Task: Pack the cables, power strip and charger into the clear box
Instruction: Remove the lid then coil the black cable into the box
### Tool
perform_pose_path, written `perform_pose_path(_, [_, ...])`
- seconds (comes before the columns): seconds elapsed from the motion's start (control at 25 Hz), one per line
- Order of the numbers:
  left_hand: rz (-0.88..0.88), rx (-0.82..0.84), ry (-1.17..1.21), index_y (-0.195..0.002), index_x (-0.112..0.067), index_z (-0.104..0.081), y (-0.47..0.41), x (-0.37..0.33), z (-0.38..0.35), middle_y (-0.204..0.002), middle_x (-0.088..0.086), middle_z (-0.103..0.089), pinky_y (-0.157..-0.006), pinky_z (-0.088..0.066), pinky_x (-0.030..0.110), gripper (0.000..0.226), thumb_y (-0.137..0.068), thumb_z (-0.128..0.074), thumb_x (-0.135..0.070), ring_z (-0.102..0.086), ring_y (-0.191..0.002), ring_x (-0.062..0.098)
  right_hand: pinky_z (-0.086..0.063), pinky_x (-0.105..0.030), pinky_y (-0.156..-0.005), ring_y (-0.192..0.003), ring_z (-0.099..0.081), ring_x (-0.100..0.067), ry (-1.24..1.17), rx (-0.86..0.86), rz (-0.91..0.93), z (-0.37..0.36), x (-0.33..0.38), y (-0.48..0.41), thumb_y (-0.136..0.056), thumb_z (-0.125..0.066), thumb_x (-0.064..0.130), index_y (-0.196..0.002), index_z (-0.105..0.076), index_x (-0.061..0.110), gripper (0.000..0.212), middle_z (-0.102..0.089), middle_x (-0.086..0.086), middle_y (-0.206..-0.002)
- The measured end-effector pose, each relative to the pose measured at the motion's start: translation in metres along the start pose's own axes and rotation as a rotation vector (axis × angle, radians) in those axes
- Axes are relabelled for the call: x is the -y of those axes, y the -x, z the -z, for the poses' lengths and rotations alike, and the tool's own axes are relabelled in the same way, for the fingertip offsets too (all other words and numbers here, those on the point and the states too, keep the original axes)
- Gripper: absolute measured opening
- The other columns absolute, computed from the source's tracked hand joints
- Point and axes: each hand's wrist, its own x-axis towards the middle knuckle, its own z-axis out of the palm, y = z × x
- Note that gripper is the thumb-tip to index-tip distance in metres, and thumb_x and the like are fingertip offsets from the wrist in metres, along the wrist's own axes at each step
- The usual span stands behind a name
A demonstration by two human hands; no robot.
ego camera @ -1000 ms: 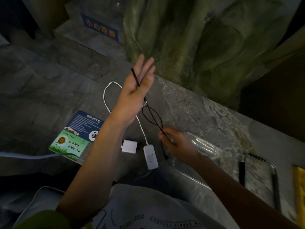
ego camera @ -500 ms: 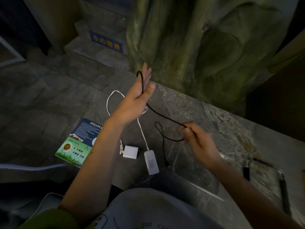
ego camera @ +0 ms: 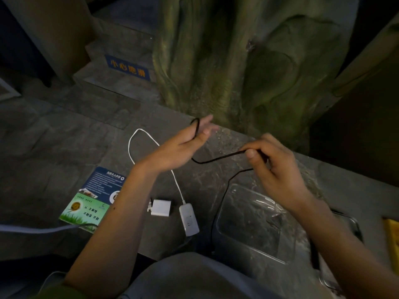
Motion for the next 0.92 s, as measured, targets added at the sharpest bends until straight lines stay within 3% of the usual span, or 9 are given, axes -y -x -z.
perform_pose_path(0.12, [0.073,0.168,0.069,-0.141,-0.012,-0.039,0.006,-0.015,-0.016,-0.122,0.005,-0.066,-0.111,-0.037,0.033,0.052,-0.098,-0.031,-0.040,-0.061,-0.118,0.015,-0.041,-0.019,-0.066,-0.074,-0.051,-0.009,-0.003,-0.077,0.026,0.010,0.003,-0.011,-0.096,-0.054,0.012,-0.097,-0.066,0.009,0.013,-0.052,-0.003,-0.084])
perform_pose_path(0.2, [0.122,0.264,0.171,-0.137,-0.011,-0.044,0.013,-0.029,-0.026,-0.114,0.012,-0.069,-0.103,-0.044,0.029,0.053,-0.099,-0.029,-0.043,-0.068,-0.106,0.022,-0.040,-0.019,-0.066,-0.075,-0.051,-0.008,-0.019,-0.143,0.013,0.014,0.003,-0.017,-0.096,-0.053,0.015,-0.096,-0.065,0.012,0.012,-0.053,-0.005,-0.083])
perform_pose_path(0.32, [0.142,0.420,0.223,-0.133,-0.013,-0.049,0.019,-0.043,-0.036,-0.105,0.012,-0.070,-0.091,-0.047,0.028,0.055,-0.095,-0.028,-0.047,-0.072,-0.085,0.031,-0.038,-0.014,-0.068,-0.075,-0.049,0.000,-0.057,-0.221,-0.021,0.018,0.004,-0.024,-0.097,-0.051,0.018,-0.095,-0.063,0.015,0.013,-0.051,0.006,-0.083])
perform_pose_path(0.44, [0.138,0.529,0.296,-0.133,-0.010,-0.050,0.019,-0.049,-0.040,-0.097,0.012,-0.068,-0.089,-0.050,0.036,0.061,-0.094,-0.025,-0.049,-0.066,-0.056,0.023,-0.037,-0.011,-0.069,-0.075,-0.050,0.002,-0.081,-0.244,-0.036,0.021,0.003,-0.029,-0.097,-0.052,0.015,-0.094,-0.064,0.012,0.013,-0.051,0.010,-0.084])
perform_pose_path(0.56, [0.101,0.597,0.345,-0.133,-0.012,-0.051,0.017,-0.056,-0.045,-0.088,0.009,-0.067,-0.085,-0.054,0.042,0.065,-0.091,-0.021,-0.052,-0.046,-0.034,0.010,-0.037,-0.010,-0.067,-0.072,-0.051,0.002,-0.115,-0.265,-0.059,0.021,0.000,-0.032,-0.097,-0.052,0.011,-0.093,-0.063,0.005,0.013,-0.054,0.000,-0.082])
perform_pose_path(0.68, [0.058,0.628,0.382,-0.133,-0.012,-0.050,0.012,-0.061,-0.050,-0.079,0.004,-0.065,-0.064,-0.055,0.028,0.063,-0.091,-0.023,-0.050,-0.032,-0.030,0.005,-0.038,-0.010,-0.063,-0.066,-0.051,0.003,-0.196,-0.283,-0.112,0.019,-0.006,-0.036,-0.097,-0.052,0.010,-0.093,-0.061,0.003,0.013,-0.056,0.000,-0.076])
perform_pose_path(0.8, [0.028,0.660,0.445,-0.133,-0.004,-0.048,0.006,-0.064,-0.056,-0.075,0.004,-0.062,-0.046,-0.049,0.021,0.054,-0.095,-0.035,-0.040,-0.035,-0.028,0.002,-0.038,-0.013,-0.056,-0.059,-0.048,0.001,-0.323,-0.229,-0.156,0.014,-0.013,-0.037,-0.096,-0.053,0.010,-0.091,-0.058,0.006,0.008,-0.052,0.006,-0.070])
perform_pose_path(0.92, [-0.014,0.615,0.594,-0.130,-0.007,-0.052,0.002,-0.067,-0.062,-0.083,0.011,-0.066,-0.050,-0.053,0.024,0.045,-0.094,-0.044,-0.033,-0.054,-0.037,0.008,-0.038,-0.018,-0.052,-0.058,-0.048,-0.009,-0.425,-0.140,-0.234,0.008,-0.022,-0.033,-0.096,-0.052,0.006,-0.088,-0.056,0.002,0.010,-0.052,-0.004,-0.069])
